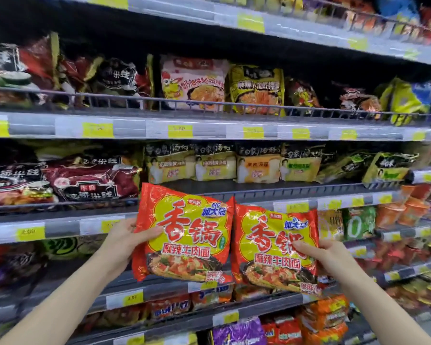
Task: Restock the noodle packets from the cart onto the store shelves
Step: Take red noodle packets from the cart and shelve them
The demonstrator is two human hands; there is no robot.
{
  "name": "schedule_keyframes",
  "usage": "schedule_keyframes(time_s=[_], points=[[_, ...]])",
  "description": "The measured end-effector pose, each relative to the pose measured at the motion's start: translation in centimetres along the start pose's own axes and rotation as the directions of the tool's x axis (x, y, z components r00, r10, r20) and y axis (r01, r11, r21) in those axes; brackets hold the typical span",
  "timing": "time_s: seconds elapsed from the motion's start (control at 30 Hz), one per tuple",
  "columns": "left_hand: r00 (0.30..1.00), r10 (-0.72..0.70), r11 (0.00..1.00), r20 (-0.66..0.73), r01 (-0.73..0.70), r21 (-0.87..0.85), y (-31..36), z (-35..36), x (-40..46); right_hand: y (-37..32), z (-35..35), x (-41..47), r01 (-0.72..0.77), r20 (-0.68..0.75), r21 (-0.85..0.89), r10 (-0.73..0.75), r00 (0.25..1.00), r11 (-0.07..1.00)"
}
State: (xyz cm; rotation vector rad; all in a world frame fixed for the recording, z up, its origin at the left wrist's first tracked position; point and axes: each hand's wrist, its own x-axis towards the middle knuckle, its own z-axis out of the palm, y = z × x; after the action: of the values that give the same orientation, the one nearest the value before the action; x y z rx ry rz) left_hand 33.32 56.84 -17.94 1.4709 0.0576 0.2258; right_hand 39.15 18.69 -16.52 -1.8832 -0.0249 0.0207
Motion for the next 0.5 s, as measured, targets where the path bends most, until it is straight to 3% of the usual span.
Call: schedule_keyframes(time_s=[0.13, 0.3, 0.5], points=[[0.998, 0.055, 0.998, -0.011, -0.055, -0.01, -6.7, -0.5, 1.3, 6.1, 2.9, 3.4, -0.03, 0.08, 0.006, 0.029, 0.996, 1.0], [0.989, 0.131, 0.991, -0.07, -0.133, -0.021, -14.9, -1.0, 3.1, 12.5, 7.1, 6.8, 0.024, 0.117, 0.129, -0.04, 0.992, 0.991], [0.966, 0.244, 0.969, -0.089, -0.246, -0.016, -20.4, -2.6, 4.8, 18.0, 10.8, 10.6, 0.154, 0.069, 0.247, -0.176, 0.982, 0.957]])
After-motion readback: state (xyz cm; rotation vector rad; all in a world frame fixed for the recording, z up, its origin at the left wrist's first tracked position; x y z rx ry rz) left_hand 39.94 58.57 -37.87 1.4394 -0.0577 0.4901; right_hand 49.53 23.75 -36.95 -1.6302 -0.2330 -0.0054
